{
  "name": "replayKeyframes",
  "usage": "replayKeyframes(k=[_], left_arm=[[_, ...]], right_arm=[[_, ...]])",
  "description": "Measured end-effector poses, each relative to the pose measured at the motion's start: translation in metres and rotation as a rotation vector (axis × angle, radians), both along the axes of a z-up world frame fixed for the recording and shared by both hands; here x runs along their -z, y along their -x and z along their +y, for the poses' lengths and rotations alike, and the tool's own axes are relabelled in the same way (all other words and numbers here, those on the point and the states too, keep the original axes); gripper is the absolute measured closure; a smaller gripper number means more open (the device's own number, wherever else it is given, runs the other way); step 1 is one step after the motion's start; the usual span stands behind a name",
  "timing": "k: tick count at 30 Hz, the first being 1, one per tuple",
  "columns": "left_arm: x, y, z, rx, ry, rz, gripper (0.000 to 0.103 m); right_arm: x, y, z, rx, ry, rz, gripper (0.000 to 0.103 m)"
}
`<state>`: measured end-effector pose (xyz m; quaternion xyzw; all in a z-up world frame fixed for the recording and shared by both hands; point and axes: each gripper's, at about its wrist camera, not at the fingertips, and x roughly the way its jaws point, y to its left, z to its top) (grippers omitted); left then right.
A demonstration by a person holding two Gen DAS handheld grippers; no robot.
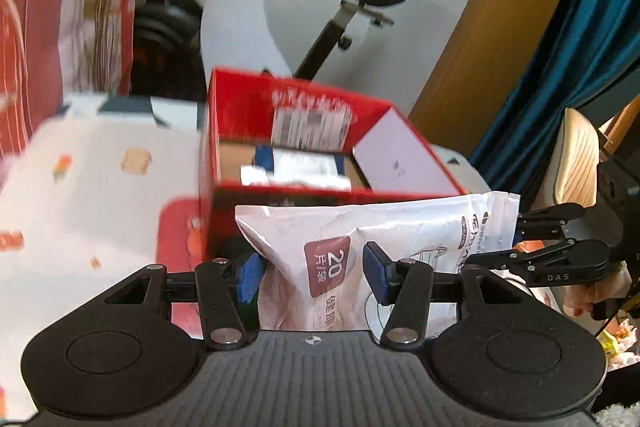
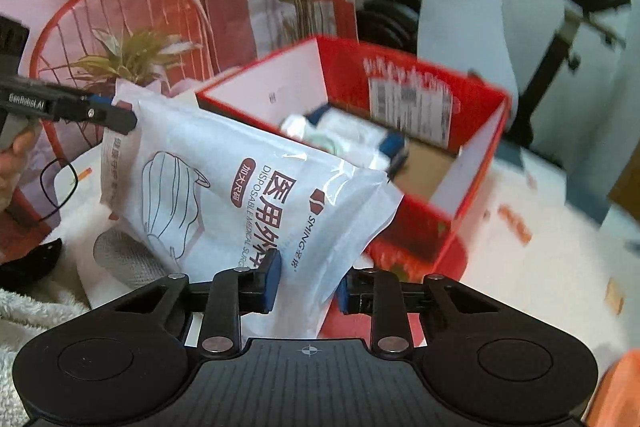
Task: Organize soft objects
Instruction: 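Lift the white mask bag with both grippers toward the red box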
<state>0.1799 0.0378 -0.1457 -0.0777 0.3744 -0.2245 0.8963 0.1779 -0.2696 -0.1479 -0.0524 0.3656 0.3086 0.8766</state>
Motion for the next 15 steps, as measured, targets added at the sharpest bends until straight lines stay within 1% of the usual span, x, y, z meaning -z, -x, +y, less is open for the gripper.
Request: replayKeyframes(k=[5,10,11,15], left_arm=[[-0.027,0.0,0.004,-0.01,-0.013,-0.081,0.048],[-0.041,-0.005,0.012,-0.041,0.027,-0.121,0.048],[-0.042,-0.007,0.01,-0.043,0.025,-0.127,0.048],[-0.048,-0.013,0.006,-0.055,0.006,-0.157,0.048]], right_arm=[[-0.028,0.001,0.006,-0.023,0.029,-0.129,0.08],[-0.042,-0.003,0.015,-0.016,0.088,-0.237,0.08],[-0.045,-0.005,0.016,-0.006,0.097,-0.249,0.08],[-0.051,-0.015,0.017,0.019,0.085,-0.247,0.08]])
